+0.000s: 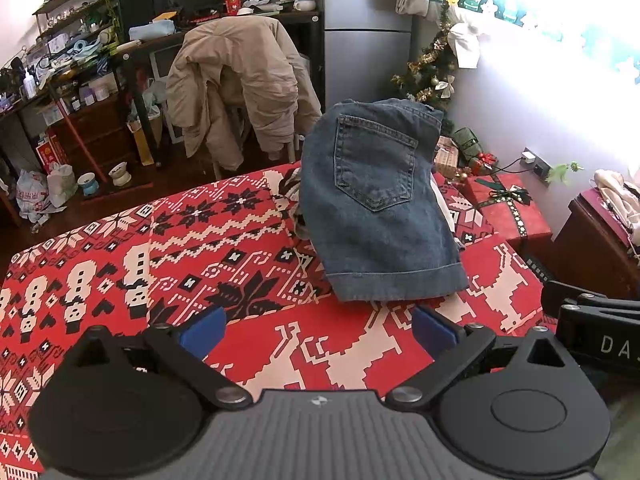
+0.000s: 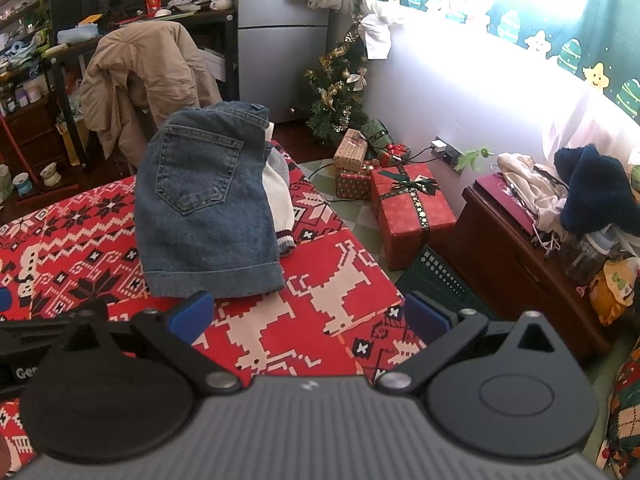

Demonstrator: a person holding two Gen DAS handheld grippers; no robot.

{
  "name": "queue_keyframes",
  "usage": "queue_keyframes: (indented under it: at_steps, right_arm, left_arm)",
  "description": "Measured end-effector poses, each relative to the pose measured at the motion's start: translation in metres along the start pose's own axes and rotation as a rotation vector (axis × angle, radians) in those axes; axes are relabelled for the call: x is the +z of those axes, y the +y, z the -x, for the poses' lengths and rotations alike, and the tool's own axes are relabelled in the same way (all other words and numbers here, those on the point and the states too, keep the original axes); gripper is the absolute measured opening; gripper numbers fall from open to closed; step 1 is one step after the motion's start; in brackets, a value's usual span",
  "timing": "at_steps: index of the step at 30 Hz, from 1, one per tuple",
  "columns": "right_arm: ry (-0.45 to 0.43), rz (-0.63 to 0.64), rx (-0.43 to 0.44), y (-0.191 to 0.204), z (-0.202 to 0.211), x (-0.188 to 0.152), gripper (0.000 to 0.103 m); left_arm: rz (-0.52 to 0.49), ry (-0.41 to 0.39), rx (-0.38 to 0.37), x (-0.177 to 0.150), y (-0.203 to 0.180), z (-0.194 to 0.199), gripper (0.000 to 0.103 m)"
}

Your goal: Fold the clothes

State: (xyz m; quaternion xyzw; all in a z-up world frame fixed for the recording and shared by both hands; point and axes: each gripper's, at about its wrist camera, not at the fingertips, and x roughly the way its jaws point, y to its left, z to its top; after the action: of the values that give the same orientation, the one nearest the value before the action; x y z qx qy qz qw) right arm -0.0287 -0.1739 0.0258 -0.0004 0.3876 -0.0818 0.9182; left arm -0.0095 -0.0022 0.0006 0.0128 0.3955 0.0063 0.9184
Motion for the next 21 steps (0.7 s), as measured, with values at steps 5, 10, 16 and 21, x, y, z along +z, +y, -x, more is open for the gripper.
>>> queue_keyframes:
  at_steps: [5,10,16,21]
  right_arm:
    - [-0.002,-0.004,0.0,-0.001,0.001,-0.002,0.102]
    - [0.004,-0.006,-0.009,-0.003,0.0,-0.003,0.102]
    - [-0.001,-0.008,-0.021,-0.006,-0.005,-0.009,0.102]
    - [-0.035,0.042,-0.025,-0.002,-0.009,-0.017,0.102]
  left_arm:
    - [0.005,-0.009,0.002,-0.004,-0.001,-0.001,0.101]
    - [0.011,-0.006,-0.003,-0.009,-0.003,-0.004,0.101]
    - [-0.026,-0.012,0.004,-0.018,-0.01,-0.011,0.101]
    - [-0.017,-0.033,0.029,-0.027,-0.011,-0.016,0.101]
